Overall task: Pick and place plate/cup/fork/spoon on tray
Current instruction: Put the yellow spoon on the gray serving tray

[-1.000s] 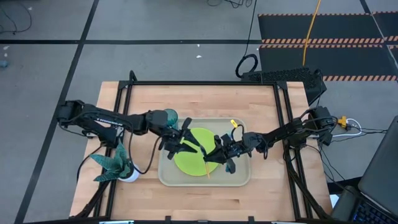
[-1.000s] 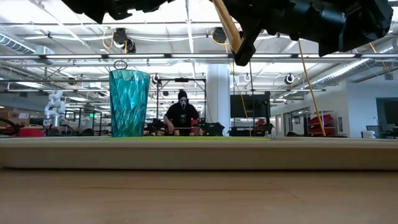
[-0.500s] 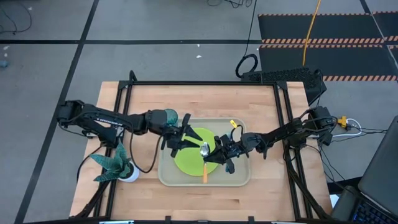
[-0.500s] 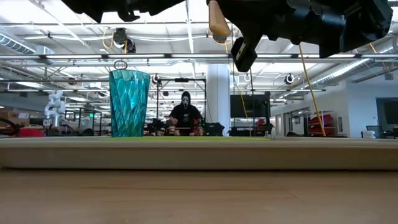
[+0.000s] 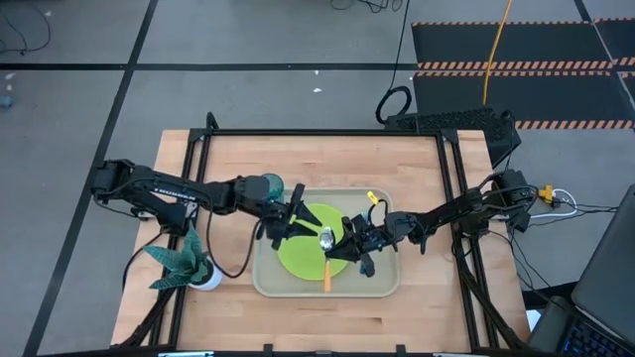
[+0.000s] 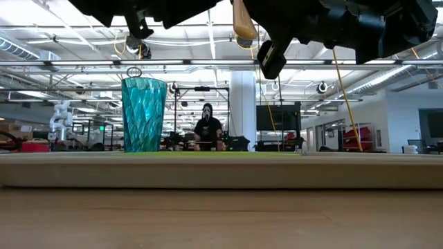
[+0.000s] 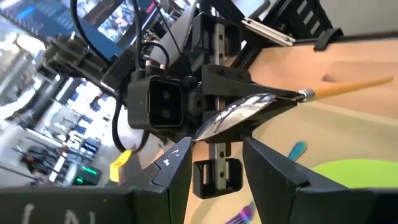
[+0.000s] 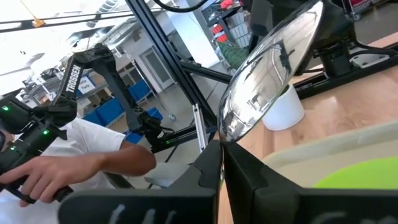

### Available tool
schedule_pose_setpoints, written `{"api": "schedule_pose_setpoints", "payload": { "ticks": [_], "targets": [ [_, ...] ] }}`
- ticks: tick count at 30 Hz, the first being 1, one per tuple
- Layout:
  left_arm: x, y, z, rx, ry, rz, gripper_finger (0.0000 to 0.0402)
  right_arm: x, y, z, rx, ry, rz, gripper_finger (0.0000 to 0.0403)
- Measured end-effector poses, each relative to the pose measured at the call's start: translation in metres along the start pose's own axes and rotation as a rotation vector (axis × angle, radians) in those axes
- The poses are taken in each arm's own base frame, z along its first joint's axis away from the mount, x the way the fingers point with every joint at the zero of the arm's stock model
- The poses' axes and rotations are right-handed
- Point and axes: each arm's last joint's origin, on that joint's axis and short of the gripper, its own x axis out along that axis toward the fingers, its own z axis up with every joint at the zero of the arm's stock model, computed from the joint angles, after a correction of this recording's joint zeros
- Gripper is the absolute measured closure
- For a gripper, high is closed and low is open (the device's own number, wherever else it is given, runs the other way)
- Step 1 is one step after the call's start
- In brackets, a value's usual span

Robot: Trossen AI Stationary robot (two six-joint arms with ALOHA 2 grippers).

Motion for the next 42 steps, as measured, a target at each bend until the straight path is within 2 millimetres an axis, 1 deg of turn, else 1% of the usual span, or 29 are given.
{"api": "schedule_pose_setpoints", "payload": {
  "ticks": [5, 9, 17, 20, 23, 26, 30, 36, 42],
  "targets": [
    [0.0, 0.001, 0.002, 0.111, -0.013, 0.017, 0.0254, 0.0, 0.0, 0.0, -0.001, 0.0, -0.001, 0.04],
    [0.001, 0.002, 0.008, 0.167, -0.047, 0.043, 0.0254, 0.0, 0.0, 0.0, -0.004, 0.0, -0.001, 0.0399],
    [0.005, -0.001, 0.029, 0.187, -0.157, 0.096, 0.0254, 0.0, 0.0, 0.0, -0.004, 0.002, -0.004, 0.0399],
    [0.006, -0.004, 0.032, 0.177, -0.169, 0.086, 0.0254, 0.0, -0.001, -0.001, -0.007, 0.005, -0.006, 0.0399],
    [0.007, -0.01, 0.028, 0.152, -0.116, 0.036, 0.0254, 0.0, -0.001, 0.0, -0.013, 0.005, -0.006, 0.0399],
    [0.008, -0.014, 0.018, 0.175, -0.008, 0.001, 0.0254, 0.0, 0.0, 0.0, -0.021, -0.001, -0.001, 0.0399],
    [0.018, -0.018, 0.004, 0.216, 0.085, 0.03, 0.0254, 0.0, 0.0, -0.001, -0.02, 0.012, 0.003, 0.0399],
    [0.034, -0.02, -0.007, 0.309, 0.103, 0.126, 0.0254, 0.0, 0.001, -0.001, -0.023, 0.015, 0.016, 0.0399],
    [0.035, -0.016, -0.005, 0.326, 0.08, 0.176, 0.0254, 0.0, 0.001, 0.0, -0.028, 0.013, 0.021, 0.0399]
  ]
}}
